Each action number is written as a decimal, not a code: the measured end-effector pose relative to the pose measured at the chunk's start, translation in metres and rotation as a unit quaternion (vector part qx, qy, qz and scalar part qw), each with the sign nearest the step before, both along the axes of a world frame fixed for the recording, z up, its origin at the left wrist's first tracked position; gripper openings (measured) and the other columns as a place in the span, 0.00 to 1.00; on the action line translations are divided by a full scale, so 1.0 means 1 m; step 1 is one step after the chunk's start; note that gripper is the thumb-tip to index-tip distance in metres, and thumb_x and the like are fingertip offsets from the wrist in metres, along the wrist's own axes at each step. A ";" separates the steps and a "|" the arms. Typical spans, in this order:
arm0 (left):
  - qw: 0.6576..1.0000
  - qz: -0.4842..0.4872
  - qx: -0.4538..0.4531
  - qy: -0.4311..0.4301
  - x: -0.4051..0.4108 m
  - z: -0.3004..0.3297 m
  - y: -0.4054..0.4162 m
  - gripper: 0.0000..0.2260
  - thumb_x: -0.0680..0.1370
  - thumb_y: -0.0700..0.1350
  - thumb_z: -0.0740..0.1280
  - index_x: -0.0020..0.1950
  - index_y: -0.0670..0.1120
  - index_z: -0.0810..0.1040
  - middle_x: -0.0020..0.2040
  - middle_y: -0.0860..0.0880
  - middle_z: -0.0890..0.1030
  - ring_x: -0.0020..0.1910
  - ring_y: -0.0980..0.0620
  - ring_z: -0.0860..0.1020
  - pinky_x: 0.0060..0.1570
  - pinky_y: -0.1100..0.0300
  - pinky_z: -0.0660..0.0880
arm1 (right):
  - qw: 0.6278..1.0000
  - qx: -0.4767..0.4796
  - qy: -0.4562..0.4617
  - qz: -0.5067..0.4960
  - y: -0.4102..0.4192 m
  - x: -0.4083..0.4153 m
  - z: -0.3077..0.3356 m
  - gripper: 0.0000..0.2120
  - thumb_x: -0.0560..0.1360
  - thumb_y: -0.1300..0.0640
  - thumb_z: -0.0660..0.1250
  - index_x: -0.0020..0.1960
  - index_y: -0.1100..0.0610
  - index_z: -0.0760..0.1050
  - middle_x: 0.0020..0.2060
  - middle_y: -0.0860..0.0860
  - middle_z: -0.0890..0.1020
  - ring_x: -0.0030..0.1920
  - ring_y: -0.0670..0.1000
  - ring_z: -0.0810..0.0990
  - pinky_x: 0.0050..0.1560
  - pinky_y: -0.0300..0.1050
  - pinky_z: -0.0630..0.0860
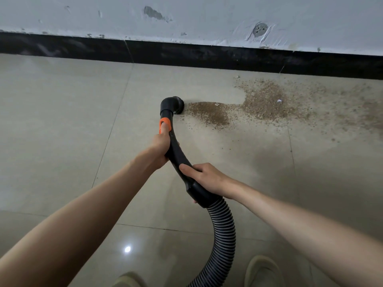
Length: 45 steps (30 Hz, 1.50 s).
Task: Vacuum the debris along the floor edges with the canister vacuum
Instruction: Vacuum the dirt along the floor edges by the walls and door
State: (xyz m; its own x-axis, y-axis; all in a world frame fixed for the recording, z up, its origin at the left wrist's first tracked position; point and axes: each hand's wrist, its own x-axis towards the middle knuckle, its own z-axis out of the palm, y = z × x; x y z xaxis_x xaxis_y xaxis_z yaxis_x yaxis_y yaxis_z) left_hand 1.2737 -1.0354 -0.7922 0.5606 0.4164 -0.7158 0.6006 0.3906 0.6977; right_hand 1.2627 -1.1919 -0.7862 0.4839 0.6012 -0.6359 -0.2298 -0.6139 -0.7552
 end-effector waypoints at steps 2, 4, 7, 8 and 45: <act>1.000 -0.009 0.003 -0.004 0.005 0.002 -0.007 0.21 0.81 0.60 0.54 0.42 0.43 0.68 0.37 0.45 0.73 0.35 0.49 0.73 0.41 0.55 0.73 | 1.000 0.005 0.006 -0.014 -0.005 0.001 0.000 0.23 0.78 0.39 0.61 0.38 0.58 0.71 0.37 0.57 0.79 0.37 0.57 0.79 0.43 0.52 0.76; 1.000 -0.024 0.005 -0.007 0.011 0.003 -0.015 0.21 0.81 0.60 0.53 0.42 0.43 0.68 0.37 0.45 0.72 0.35 0.49 0.73 0.41 0.55 0.73 | 1.000 0.010 0.007 -0.026 -0.012 0.002 0.001 0.23 0.78 0.39 0.61 0.38 0.58 0.71 0.38 0.58 0.79 0.37 0.58 0.79 0.45 0.54 0.77; 0.998 -0.062 0.010 -0.002 0.021 0.001 -0.031 0.22 0.81 0.60 0.52 0.43 0.42 0.68 0.37 0.45 0.72 0.36 0.49 0.73 0.46 0.52 0.73 | 0.998 0.014 0.004 -0.053 -0.028 0.002 -0.001 0.23 0.78 0.39 0.60 0.39 0.59 0.71 0.37 0.59 0.79 0.38 0.58 0.80 0.46 0.55 0.78; 0.997 -0.076 0.012 0.002 0.025 -0.001 -0.037 0.22 0.81 0.60 0.52 0.45 0.41 0.69 0.38 0.45 0.73 0.37 0.48 0.73 0.47 0.52 0.73 | 0.998 0.015 0.003 -0.064 -0.033 0.001 -0.003 0.24 0.78 0.39 0.60 0.40 0.59 0.71 0.37 0.59 0.79 0.37 0.58 0.80 0.47 0.57 0.79; 0.997 0.067 0.015 -0.030 0.009 -0.005 0.024 0.22 0.80 0.61 0.55 0.49 0.41 0.68 0.36 0.45 0.72 0.33 0.49 0.72 0.38 0.56 0.73 | 0.998 -0.010 -0.016 0.055 0.031 0.029 -0.002 0.22 0.77 0.38 0.63 0.36 0.56 0.74 0.33 0.51 0.80 0.32 0.50 0.79 0.41 0.46 0.78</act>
